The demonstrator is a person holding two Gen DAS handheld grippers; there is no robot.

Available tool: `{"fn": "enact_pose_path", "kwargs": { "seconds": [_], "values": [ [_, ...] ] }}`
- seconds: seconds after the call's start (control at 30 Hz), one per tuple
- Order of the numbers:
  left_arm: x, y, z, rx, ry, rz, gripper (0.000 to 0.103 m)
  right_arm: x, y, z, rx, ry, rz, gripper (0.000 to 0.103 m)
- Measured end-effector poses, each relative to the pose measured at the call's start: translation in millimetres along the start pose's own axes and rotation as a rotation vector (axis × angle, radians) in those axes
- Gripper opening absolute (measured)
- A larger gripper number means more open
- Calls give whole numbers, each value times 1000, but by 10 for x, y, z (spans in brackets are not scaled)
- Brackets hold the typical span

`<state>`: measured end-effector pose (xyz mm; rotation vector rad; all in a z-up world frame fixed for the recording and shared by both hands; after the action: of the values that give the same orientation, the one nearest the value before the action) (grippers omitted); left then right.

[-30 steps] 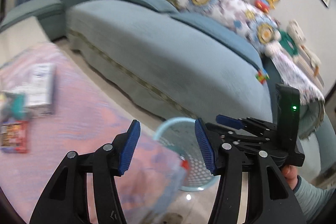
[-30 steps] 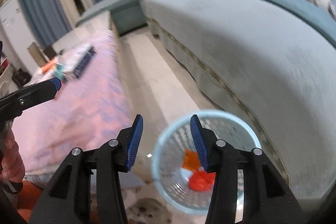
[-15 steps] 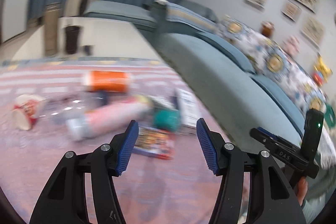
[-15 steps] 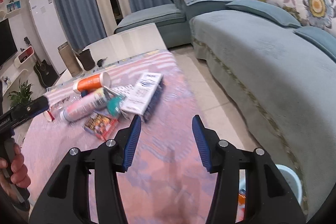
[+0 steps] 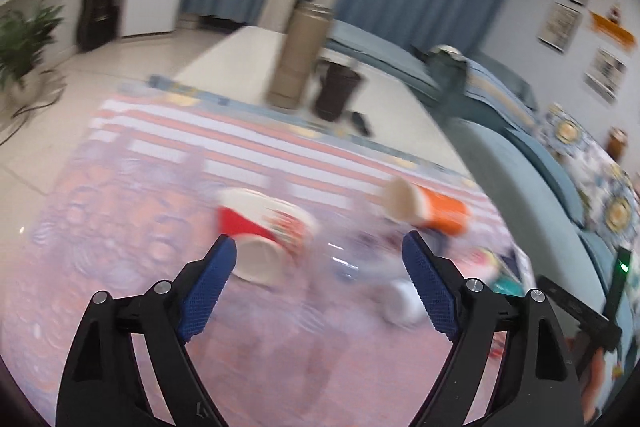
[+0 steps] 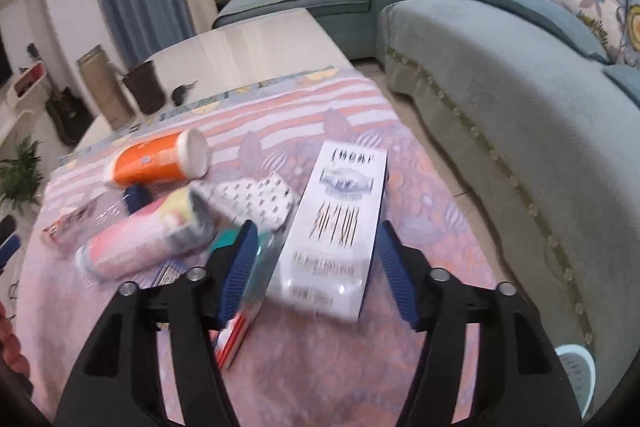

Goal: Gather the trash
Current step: 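Grasp the red-white paper cup with the left tool while the right tool grasps the milk carton, then drop the paper cup and milk carton into the wastebasket with both tools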

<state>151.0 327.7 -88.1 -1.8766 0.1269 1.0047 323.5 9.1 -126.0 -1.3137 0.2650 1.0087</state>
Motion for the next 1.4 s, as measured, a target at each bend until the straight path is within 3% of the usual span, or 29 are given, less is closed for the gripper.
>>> {"fn": "enact_pose_path", "kwargs": {
  "seconds": [0.13,0.27,0.43,0.57,0.63,0.73,0.87,1.07,1.4],
  "values": [
    [406,-43,134,24,-52,113,83,199,-66,-137,60,47,43,62],
    [646,6,134,67,-92,175,81,428,-78,-211,118,19,114,62],
    [824,110,133,123,-146,203,80,534,-96,-154,58,56,152,62],
    [895,137,174,97,-143,225,73,641,-4,-280,120,75,214,62],
    [882,147,143,117,-138,211,65,672,45,-310,140,59,232,59],
    [835,169,128,119,-136,196,64,619,106,-296,108,57,221,59],
    [646,185,120,89,-118,145,63,447,165,-275,91,51,190,59],
    [130,286,30,41,-42,72,63,-111,257,-321,51,61,73,59],
    [-772,858,-741,94,156,35,63,-1084,519,-439,20,17,-37,59]
  ]
}}
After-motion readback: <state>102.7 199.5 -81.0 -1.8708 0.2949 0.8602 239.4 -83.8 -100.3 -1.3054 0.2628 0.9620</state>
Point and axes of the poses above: each gripper's, at about its wrist camera, not at the fingertips, and x roughly the way its jaws point, z to its left, y to its underside, the point moved 8 cm from there along x, roughly the way its jaws point, and after that the axes turned 14 degrees about -y, right-handed, at the moved point
